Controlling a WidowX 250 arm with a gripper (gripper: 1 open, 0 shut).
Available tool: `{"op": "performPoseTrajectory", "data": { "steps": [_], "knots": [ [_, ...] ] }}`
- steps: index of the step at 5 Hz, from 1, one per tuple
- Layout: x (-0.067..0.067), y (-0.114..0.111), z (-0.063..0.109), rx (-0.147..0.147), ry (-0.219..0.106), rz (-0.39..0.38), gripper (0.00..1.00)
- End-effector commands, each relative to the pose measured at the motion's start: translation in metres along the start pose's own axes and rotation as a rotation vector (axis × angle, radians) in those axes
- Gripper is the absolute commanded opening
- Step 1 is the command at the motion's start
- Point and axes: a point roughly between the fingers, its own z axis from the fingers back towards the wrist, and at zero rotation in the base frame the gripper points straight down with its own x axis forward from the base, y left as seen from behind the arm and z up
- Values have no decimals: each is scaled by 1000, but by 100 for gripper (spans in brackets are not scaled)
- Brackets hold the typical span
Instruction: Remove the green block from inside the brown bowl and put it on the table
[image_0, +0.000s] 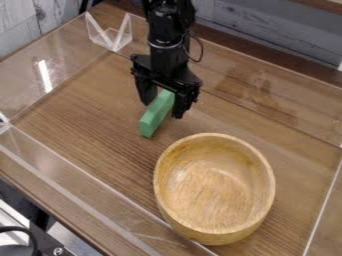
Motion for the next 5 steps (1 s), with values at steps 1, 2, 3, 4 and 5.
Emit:
{"op": "performPoseTrajectory", "data": {
  "steps": [1, 2, 3, 4, 5],
  "knots": [
    [13, 7, 31, 0, -80, 18, 100],
    [16, 11, 43, -11, -85, 28, 100],
    [16, 13, 54, -21, -89, 35, 100],
    [16, 14, 64, -28, -90, 37, 100],
    [13, 14, 75, -38, -96, 39, 100]
  ]
}}
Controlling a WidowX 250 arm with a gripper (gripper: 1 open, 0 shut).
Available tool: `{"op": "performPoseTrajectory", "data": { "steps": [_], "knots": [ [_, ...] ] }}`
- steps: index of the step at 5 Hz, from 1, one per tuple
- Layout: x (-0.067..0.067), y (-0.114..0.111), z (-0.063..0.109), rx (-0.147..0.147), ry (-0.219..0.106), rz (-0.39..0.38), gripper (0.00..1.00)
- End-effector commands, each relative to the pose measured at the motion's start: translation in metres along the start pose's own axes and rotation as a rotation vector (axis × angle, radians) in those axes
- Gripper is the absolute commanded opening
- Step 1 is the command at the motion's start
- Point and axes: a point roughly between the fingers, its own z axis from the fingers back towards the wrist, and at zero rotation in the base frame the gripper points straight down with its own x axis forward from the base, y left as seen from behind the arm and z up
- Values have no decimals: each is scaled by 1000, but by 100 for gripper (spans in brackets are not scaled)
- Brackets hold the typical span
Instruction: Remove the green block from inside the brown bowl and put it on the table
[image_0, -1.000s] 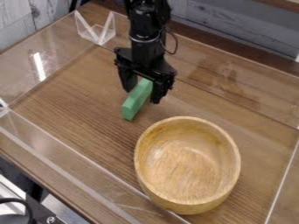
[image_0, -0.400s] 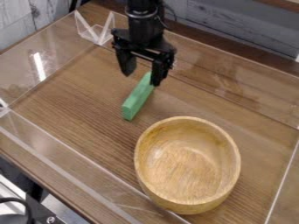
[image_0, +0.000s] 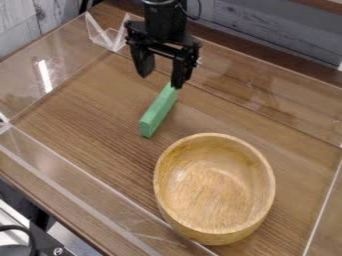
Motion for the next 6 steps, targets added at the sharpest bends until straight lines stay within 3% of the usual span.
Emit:
{"op": "performPoseTrajectory", "data": {
  "steps": [1, 4, 6],
  "knots": [
    [7, 6, 30, 3, -84, 14, 100],
    [-1, 6, 46, -23, -82, 11, 100],
    [-13, 4, 55, -36, -79, -6, 100]
  ]
}}
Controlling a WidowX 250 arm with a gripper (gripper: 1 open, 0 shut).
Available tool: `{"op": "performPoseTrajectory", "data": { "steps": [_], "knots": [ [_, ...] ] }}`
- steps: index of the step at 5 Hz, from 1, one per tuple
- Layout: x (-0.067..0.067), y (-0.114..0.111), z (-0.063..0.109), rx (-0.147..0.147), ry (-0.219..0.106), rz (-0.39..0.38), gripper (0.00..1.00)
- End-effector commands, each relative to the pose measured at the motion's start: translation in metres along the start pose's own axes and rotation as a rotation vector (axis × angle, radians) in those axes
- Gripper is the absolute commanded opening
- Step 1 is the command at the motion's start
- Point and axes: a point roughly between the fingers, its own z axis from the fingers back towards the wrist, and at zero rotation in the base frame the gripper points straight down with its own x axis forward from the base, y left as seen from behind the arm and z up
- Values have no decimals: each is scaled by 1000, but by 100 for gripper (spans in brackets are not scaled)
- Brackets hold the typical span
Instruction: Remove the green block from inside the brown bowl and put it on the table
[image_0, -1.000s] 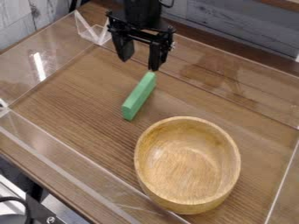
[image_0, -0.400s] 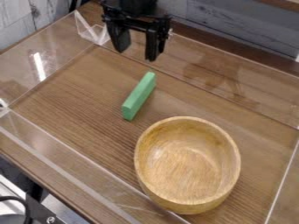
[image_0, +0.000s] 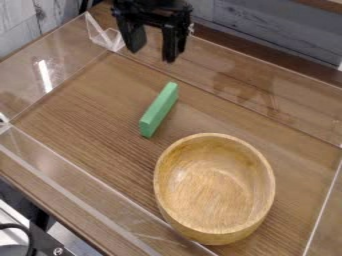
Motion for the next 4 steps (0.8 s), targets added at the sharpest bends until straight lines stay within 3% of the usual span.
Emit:
{"op": "performPoseTrajectory", "data": {
  "steps": [1, 3, 4],
  "knots": [
    [-4, 1, 18, 9, -49, -8, 100],
    [-13, -4, 22, 0, -32, -22, 100],
    [-8, 5, 20, 6, -31, -47, 100]
  ]
}}
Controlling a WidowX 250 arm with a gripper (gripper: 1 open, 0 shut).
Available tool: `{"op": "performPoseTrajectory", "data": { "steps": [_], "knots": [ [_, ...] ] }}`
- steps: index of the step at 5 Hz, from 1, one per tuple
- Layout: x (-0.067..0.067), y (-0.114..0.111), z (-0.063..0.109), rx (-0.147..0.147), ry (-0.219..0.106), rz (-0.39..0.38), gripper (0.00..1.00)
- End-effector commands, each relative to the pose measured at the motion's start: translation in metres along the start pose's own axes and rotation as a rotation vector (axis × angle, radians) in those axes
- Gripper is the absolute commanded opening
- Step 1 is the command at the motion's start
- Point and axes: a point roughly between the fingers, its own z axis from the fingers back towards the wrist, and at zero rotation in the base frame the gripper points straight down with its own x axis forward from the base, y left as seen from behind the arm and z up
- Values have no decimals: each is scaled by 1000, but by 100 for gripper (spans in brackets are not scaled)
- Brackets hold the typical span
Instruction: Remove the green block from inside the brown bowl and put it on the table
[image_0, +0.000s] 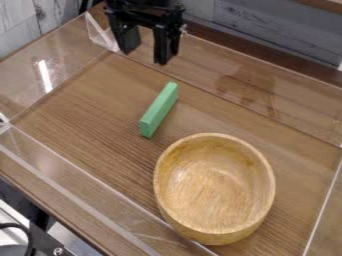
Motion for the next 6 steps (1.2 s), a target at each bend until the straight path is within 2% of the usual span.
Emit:
{"op": "performPoseTrajectory", "data": {
  "steps": [1, 4, 6],
  "knots": [
    [12, 13, 14, 28, -58, -26, 100],
    [26, 36, 7, 35, -57, -41, 100],
    [29, 42, 10, 45, -53, -48, 100]
  ]
}}
